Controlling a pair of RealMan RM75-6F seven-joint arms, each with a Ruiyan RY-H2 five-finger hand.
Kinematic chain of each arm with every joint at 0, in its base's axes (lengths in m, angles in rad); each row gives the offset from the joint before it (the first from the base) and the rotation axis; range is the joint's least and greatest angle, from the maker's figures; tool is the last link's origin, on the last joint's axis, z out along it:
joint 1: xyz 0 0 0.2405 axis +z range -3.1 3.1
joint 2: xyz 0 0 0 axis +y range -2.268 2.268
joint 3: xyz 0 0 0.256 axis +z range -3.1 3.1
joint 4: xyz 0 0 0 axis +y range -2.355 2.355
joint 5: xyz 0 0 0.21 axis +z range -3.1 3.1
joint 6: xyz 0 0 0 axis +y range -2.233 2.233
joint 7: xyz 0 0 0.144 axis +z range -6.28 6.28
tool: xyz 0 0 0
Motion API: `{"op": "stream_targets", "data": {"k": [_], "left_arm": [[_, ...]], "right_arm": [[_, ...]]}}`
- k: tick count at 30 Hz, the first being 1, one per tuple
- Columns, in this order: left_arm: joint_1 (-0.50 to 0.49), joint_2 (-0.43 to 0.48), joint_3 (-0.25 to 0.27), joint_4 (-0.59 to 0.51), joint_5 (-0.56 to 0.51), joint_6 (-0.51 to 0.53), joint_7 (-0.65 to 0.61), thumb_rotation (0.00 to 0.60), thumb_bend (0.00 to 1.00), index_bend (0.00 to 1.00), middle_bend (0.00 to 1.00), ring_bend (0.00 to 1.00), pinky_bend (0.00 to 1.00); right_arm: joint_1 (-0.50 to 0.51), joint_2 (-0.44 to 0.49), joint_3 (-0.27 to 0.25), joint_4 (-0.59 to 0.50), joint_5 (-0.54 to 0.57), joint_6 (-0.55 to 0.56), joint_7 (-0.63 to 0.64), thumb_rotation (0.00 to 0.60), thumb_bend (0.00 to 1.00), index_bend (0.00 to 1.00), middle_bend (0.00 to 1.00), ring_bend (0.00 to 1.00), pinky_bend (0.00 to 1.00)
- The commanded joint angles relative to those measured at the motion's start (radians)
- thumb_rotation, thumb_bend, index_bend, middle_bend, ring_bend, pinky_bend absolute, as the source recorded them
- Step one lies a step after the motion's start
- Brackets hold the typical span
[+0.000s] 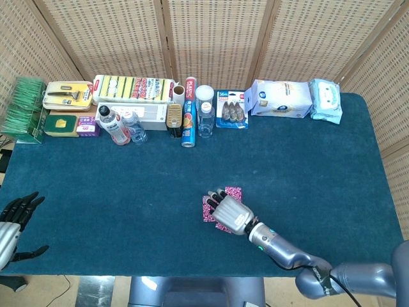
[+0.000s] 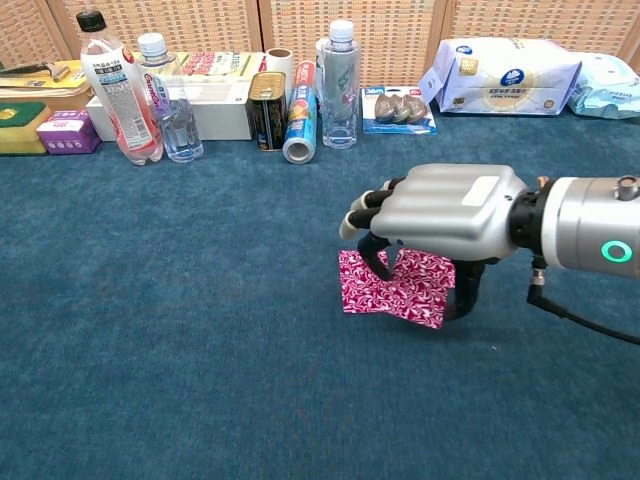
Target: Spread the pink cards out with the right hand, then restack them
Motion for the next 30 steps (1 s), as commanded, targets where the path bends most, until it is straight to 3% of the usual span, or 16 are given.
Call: {"op": "stream_targets", "data": {"k": [1, 12, 30], "left_arm": [[-0.002, 0.002, 0.000, 0.001, -0.001, -0.003, -0.003, 0.600, 0.05, 0.00, 0.00, 0.00, 0.00], [-0.006, 0.003, -0.001, -0.001, -0.006, -0.011, -0.006, 0.600, 0.05, 0.00, 0.00, 0.00, 0.00], [-0.012, 0.000, -0.001, -0.007, -0.012, -0.025, 0.011, 0.600, 0.05, 0.00, 0.00, 0.00, 0.00]], "right_arm": [[0.039, -0.033, 0.020, 0.012, 0.047, -0.023, -0.048, 0.600, 0.14, 0.42, 0.15, 0.11, 0.16], [0.132, -0.109, 0.029, 0.073, 0.170, -0.044, -0.151, 0.600, 0.14, 0.42, 0.15, 0.11, 0.18], [0.284, -0.161, -0.011, 0.115, 0.305, -0.045, -0.298, 0.600, 0.16, 0.42, 0.15, 0.12, 0.20]]}}
